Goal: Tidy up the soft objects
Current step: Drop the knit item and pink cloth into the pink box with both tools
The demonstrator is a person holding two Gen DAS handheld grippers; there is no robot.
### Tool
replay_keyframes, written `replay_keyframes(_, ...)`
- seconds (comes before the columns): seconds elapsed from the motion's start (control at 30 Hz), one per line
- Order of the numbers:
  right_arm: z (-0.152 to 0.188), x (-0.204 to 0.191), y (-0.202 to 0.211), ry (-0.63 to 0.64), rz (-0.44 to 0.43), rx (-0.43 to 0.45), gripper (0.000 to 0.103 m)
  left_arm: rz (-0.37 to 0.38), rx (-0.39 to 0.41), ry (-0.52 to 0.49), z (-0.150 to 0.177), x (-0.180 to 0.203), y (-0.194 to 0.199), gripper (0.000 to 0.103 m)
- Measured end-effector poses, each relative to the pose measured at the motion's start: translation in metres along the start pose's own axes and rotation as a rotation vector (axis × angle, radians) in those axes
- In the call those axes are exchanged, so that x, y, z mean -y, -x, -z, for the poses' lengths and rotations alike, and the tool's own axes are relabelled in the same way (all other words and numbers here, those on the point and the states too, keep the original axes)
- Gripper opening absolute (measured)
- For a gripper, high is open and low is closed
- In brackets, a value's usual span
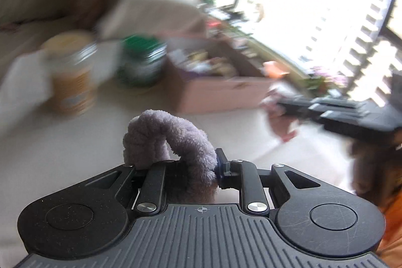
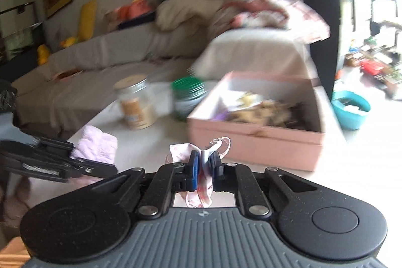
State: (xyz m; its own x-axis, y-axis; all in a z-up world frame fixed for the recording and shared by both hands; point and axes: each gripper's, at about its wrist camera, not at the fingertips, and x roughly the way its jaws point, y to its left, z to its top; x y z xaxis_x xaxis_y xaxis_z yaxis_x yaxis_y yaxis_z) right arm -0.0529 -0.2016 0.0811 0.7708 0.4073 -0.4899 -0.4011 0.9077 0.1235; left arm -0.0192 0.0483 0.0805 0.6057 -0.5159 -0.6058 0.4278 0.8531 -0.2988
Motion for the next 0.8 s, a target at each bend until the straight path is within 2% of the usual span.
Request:
replay_keyframes(0.1, 0.004, 0.022, 0.016, -0.041, 0.046, 0.034, 0.01, 0.036, 0.031, -0.077, -0.036, 0.025, -0.015, 0.023)
replay_keyframes(0.2, 0.006, 0.037, 0.018, -0.081, 0.076, 0.051, 0.01, 0.061, 0.09, -0.207, -0.086, 0.051, -0.038, 0.023)
replay_keyframes(0.23, 0.006, 0.041, 0.018, -0.093, 0.081, 0.052, 0.01, 0.087, 0.105, -0.217, -0.103, 0.055, -0.048, 0.023)
replay_keyframes(0.3, 0.009, 0.049, 0.015, -0.108, 0.083, 0.045, 0.01, 0.155, 0.121, -0.166, -0.138, 0.054, -0.075, 0.026)
replay_keyframes(0.33, 0.012, 0.051, 0.012, -0.112, 0.085, 0.039, 0.01, 0.184, 0.114, -0.106, -0.153, 0.048, -0.094, 0.025)
replay_keyframes(0.4, 0.016, 0.054, 0.005, -0.115, 0.089, 0.019, 0.01, 0.217, 0.029, 0.04, -0.172, 0.032, -0.14, 0.025)
replay_keyframes(0.43, 0.019, 0.055, 0.001, -0.117, 0.092, 0.009, 0.01, 0.199, -0.039, 0.086, -0.176, 0.025, -0.164, 0.025)
replay_keyframes(0.5, 0.023, 0.058, -0.002, -0.124, 0.103, -0.003, 0.01, 0.14, -0.133, 0.087, -0.171, 0.016, -0.197, 0.025)
replay_keyframes(0.57, 0.025, 0.066, -0.001, -0.137, 0.113, -0.009, 0.01, 0.103, -0.141, 0.043, -0.163, 0.011, -0.208, 0.025)
replay_keyframes(0.63, 0.028, 0.073, -0.003, -0.154, 0.132, -0.017, 0.01, 0.125, -0.088, 0.035, -0.159, 0.007, -0.198, 0.025)
replay_keyframes(0.7, 0.028, 0.079, -0.006, -0.178, 0.146, -0.026, 0.01, 0.149, 0.007, 0.057, -0.158, 0.001, -0.175, 0.025)
replay_keyframes(0.8, 0.017, 0.081, -0.008, -0.187, 0.145, 0.003, 0.01, 0.102, 0.096, 0.053, -0.15, -0.006, -0.136, 0.025)
